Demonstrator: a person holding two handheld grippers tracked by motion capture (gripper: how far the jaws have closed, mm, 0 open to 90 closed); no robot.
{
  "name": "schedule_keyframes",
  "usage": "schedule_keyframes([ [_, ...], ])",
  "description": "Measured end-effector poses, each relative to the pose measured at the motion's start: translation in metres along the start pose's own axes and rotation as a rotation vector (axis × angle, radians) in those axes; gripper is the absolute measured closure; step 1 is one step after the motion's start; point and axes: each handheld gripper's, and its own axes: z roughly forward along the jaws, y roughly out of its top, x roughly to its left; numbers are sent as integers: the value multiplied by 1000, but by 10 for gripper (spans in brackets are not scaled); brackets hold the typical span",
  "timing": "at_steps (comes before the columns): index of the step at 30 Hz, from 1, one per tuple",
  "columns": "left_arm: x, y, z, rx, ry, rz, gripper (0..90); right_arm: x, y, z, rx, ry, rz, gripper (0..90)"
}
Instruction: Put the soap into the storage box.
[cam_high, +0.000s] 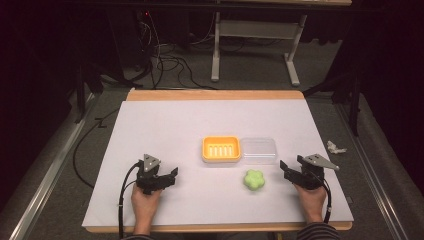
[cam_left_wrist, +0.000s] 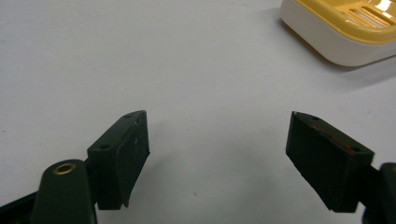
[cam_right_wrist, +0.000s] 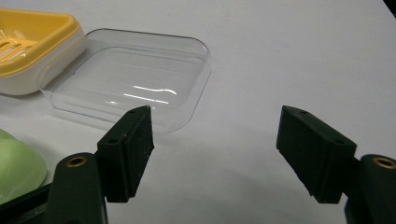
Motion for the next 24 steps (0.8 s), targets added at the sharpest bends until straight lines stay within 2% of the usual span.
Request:
schedule_keyframes([
  [9, 0, 0, 0, 0, -2, -1, 221, 1, 0, 1, 10, -5, -20, 281],
  [16, 0, 0, 0, 3, -2, -2, 221, 1, 1, 2, 20, -2, -10, 279],
  [24, 0, 0, 0, 2, -4, -1, 217, 1, 1, 2, 22, -2, -21, 266],
])
